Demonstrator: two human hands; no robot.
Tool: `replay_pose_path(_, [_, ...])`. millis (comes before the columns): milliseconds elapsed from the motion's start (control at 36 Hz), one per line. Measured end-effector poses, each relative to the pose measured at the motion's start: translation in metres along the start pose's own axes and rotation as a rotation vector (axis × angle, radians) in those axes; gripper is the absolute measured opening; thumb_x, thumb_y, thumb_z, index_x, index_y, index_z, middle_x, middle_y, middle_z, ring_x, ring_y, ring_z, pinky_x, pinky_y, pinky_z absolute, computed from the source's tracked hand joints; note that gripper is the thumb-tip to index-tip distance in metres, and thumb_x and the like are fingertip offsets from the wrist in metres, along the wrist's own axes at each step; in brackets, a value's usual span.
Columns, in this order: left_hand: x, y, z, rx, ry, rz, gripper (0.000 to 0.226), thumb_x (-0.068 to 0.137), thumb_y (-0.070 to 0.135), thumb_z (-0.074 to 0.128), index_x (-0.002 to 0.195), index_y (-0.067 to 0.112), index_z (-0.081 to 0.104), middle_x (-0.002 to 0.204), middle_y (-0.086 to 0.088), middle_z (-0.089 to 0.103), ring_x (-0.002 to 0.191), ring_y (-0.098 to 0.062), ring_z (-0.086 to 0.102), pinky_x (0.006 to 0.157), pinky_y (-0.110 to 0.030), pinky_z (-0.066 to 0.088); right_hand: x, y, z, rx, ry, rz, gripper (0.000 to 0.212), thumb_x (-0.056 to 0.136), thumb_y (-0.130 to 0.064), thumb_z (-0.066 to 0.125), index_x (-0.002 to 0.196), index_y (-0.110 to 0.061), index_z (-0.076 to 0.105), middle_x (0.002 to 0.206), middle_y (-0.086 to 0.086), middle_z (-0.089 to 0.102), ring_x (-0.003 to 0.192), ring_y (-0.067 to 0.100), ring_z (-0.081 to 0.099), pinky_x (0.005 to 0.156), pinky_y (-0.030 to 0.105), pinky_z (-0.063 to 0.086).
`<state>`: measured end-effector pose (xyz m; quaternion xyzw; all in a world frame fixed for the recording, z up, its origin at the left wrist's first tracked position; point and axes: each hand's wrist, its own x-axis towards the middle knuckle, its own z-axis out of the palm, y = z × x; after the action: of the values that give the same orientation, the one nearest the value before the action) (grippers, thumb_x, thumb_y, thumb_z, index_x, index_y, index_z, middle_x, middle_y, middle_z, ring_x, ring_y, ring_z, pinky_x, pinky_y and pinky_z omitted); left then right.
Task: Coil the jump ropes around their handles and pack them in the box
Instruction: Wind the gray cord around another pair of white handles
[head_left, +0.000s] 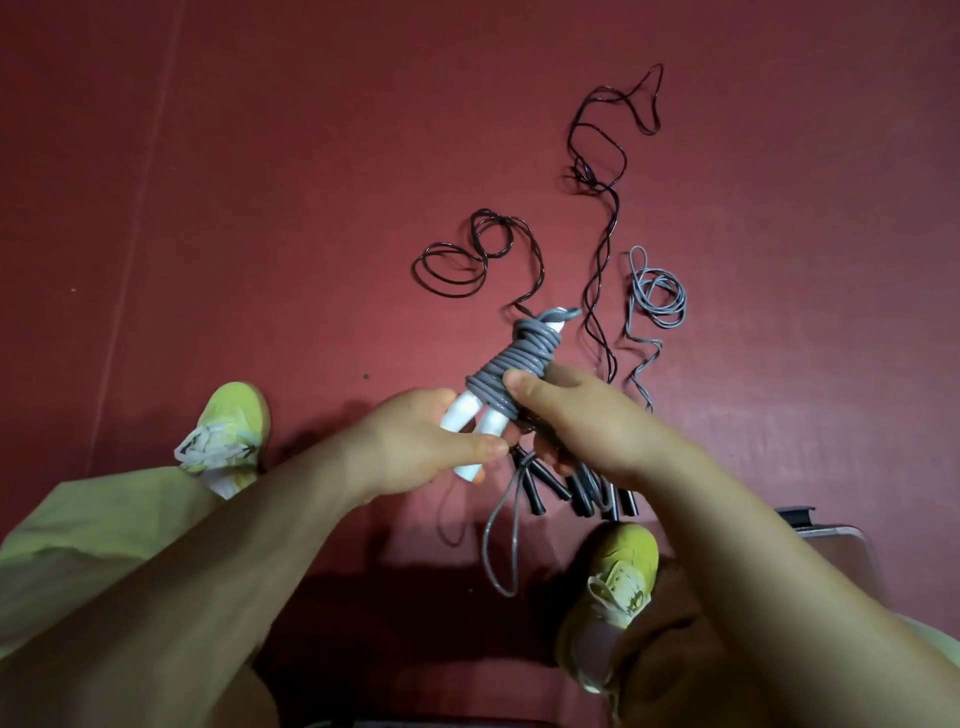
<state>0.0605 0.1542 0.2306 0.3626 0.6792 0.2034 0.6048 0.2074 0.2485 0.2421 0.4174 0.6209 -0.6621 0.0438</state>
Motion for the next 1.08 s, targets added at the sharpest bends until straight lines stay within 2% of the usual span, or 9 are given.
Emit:
replay_pose_path(83, [0.0, 0.001, -0.004, 0.182, 0.055, -0.007, 0.045, 0.062, 0.055, 0.065, 0.08, 0.014, 0.062, 0.071, -0.004, 0.069, 0.059, -0.013, 0.055, 0.061, -0.033, 0.043, 0.003, 0.003, 0.003, -0.082, 0.038, 0.026, 0.039, 0.101, -0.039, 0.043, 0.09, -0.006, 0.059, 0.074, 0.007, 0.063, 0.047, 0.016, 0.044, 0.042, 0.025, 0.036])
replay_pose_path(250, [0.001, -0.004, -0.005, 0.364, 0.185, -0.008, 0.031, 0.076, 0.046, 0.068, 0.078, 0.023, 0.049, 0.073, 0.006, 0.059, 0.067, -0.015, 0.053, 0.059, -0.031, 0.037, 0.005, 0.006, 0.004, -0.072, 0.123, 0.094, 0.047, 0.096, -0.047, 0.049, 0.096, -0.001, 0.059, 0.072, 0.009, 0.064, 0.041, 0.012, 0.042, 0.039, 0.02, 0.034])
replay_pose_path(472, [-0.001, -0.003, -0.004, 0.568, 0.274, -0.012, 0.033, 0.079, 0.053, 0.062, 0.086, 0.027, 0.043, 0.079, 0.007, 0.053, 0.081, -0.022, 0.054, 0.067, -0.033, 0.04, 0.002, 0.004, 0.005, -0.303, 0.204, 0.112, 0.048, 0.095, -0.053, 0.045, 0.071, -0.012, 0.052, 0.054, -0.001, 0.056, 0.039, 0.003, 0.044, 0.041, 0.012, 0.033])
replay_pose_path(694, [-0.008, 0.004, 0.001, 0.817, 0.402, 0.115, 0.036, 0.084, 0.054, 0.056, 0.088, 0.027, 0.034, 0.094, -0.001, 0.063, 0.095, -0.029, 0.059, 0.064, -0.032, 0.031, 0.005, 0.006, 0.011, -0.028, 0.198, 0.188, 0.059, 0.084, -0.073, 0.042, 0.069, -0.017, 0.054, 0.042, -0.006, 0.044, 0.038, 0.01, 0.037, 0.046, 0.025, 0.027])
replay_pose_path(778, [-0.009, 0.006, 0.001, 0.784, 0.383, 0.147, 0.037, 0.083, 0.054, 0.056, 0.082, 0.024, 0.034, 0.08, 0.005, 0.055, 0.087, -0.027, 0.058, 0.063, -0.032, 0.031, 0.007, 0.006, 0.01, 0.009, 0.237, 0.179, 0.049, 0.086, -0.064, 0.049, 0.07, -0.019, 0.051, 0.041, -0.008, 0.038, 0.038, 0.01, 0.032, 0.045, 0.024, 0.023])
replay_pose_path(861, [-0.008, 0.01, -0.002, 0.415, 0.187, 0.092, 0.033, 0.081, 0.05, 0.06, 0.074, 0.024, 0.043, 0.068, 0.008, 0.052, 0.068, -0.016, 0.051, 0.059, -0.031, 0.035, 0.008, 0.007, 0.008, 0.081, 0.266, 0.133, 0.038, 0.089, -0.05, 0.053, 0.072, -0.017, 0.048, 0.047, -0.003, 0.032, 0.04, 0.013, 0.026, 0.041, 0.021, 0.02])
replay_pose_path(944, [-0.007, 0.007, -0.004, 0.22, 0.156, 0.07, 0.033, 0.079, 0.052, 0.054, 0.085, 0.02, 0.053, 0.079, 0.005, 0.06, 0.075, -0.018, 0.056, 0.07, -0.033, 0.044, 0.006, 0.004, 0.006, 0.218, 0.291, 0.093, 0.025, 0.096, -0.031, 0.051, 0.079, -0.012, 0.052, 0.047, -0.004, 0.032, 0.036, 0.01, 0.024, 0.035, 0.019, 0.018])
replay_pose_path(1000, [-0.009, 0.008, -0.003, 0.26, 0.18, 0.07, 0.024, 0.087, 0.044, 0.052, 0.087, 0.021, 0.047, 0.084, 0.001, 0.06, 0.083, -0.024, 0.06, 0.077, -0.038, 0.047, 0.006, 0.002, 0.005, 0.286, 0.264, 0.053, 0.025, 0.096, -0.034, 0.052, 0.085, -0.011, 0.054, 0.05, -0.003, 0.033, 0.037, 0.008, 0.025, 0.034, 0.018, 0.019])
replay_pose_path(1083, [-0.016, 0.01, 0.003, 0.566, 0.258, 0.12, 0.028, 0.093, 0.042, 0.045, 0.082, 0.022, 0.029, 0.076, 0.005, 0.046, 0.084, -0.03, 0.052, 0.067, -0.035, 0.034, 0.003, 0.003, 0.008, 0.196, 0.225, 0.067, 0.043, 0.087, -0.058, 0.055, 0.076, -0.017, 0.049, 0.058, 0.006, 0.032, 0.041, 0.01, 0.023, 0.037, 0.018, 0.018])
